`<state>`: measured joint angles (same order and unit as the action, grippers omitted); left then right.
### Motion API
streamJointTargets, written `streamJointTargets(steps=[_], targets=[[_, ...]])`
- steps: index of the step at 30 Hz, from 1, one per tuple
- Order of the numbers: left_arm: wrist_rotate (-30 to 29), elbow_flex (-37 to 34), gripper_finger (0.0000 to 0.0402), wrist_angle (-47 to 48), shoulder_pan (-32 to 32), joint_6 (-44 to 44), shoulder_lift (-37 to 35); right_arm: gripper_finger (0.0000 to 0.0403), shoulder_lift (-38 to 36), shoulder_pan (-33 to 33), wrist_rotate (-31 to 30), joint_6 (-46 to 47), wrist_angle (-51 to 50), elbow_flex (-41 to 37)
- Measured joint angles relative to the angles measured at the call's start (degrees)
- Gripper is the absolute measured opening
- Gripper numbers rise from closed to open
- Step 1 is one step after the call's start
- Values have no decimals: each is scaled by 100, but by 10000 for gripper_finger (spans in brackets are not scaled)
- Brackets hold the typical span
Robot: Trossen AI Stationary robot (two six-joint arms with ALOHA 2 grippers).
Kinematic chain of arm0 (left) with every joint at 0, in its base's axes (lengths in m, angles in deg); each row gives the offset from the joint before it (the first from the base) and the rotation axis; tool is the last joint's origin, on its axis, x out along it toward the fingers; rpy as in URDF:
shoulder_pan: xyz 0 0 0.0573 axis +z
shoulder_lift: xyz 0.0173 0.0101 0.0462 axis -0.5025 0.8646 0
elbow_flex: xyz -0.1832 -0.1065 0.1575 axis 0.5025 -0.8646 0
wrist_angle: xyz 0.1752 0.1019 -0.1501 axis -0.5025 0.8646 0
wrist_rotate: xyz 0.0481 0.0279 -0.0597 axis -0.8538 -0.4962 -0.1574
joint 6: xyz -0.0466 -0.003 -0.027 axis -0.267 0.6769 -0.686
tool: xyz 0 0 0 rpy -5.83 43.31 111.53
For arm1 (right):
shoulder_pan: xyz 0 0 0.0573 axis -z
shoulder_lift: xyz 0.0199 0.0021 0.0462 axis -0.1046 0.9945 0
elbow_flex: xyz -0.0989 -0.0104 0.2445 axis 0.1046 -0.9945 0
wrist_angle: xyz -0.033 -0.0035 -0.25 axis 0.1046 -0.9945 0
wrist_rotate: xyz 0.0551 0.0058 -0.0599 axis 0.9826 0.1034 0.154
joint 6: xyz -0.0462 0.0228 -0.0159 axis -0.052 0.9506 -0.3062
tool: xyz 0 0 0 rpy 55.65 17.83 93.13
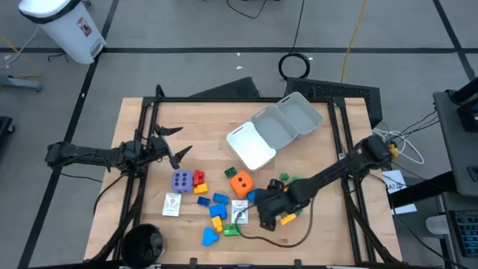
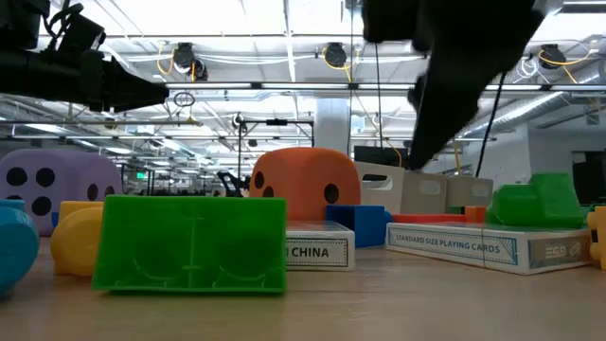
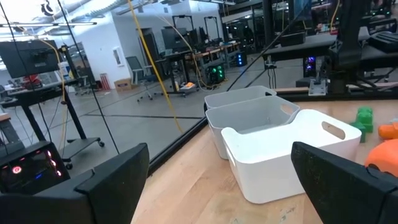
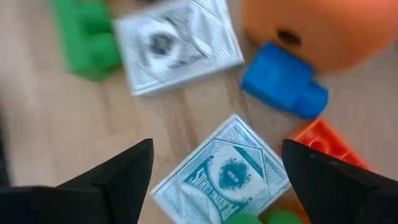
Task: Pick & Place Toys
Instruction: Put the blue deck of cards into the right grey bin
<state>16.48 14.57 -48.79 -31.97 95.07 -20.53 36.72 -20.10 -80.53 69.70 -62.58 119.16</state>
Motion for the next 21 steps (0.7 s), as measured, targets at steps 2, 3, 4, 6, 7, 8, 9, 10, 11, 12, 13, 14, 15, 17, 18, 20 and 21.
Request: streamJointTargets(steps=[2,3,4,6,7,8,9,10,11,12,13,14,15,17,18,20,21], targets=[[0,0,397,3,2,1,2,334,209,75,264,420,-73,0],[0,0,397,2,2,2,2,336,309,125,435,611,-100,0],[0,0,397,0,2,0,0,339,398,170,595,787,-136,2],[0,0,397,2,2,1,2,343,463,262,894,1058,-270,27],[0,0,397,0,1,0,1,345,487,298,962,1163,-356,33],[0,0,397,1,2,0,1,345,513,309,980,1258,-419,33],[0,0,397,2,2,2,0,345,544,323,934,1305,-435,31],[0,0,397,0,2,1,0,345,561,336,863,1334,-435,31],[0,0,397,1,2,0,1,345,565,334,857,1354,-439,27],[0,0,397,2,2,1,1,345,564,332,871,1375,-440,26],[0,0,397,0,2,0,0,345,551,336,937,1415,-434,26],[2,0,397,0,2,0,0,345,523,340,1003,1432,-433,22],[0,0,397,2,2,0,2,345,463,348,1019,1437,-435,19],[0,0,397,0,2,1,0,345,327,352,967,1452,-504,2],[0,0,397,2,2,0,2,345,263,352,892,1462,-562,-18],[0,0,397,0,2,0,0,346,153,349,809,1495,-660,-24],[0,0,397,3,2,1,2,345,83,345,719,1566,-709,-24]])
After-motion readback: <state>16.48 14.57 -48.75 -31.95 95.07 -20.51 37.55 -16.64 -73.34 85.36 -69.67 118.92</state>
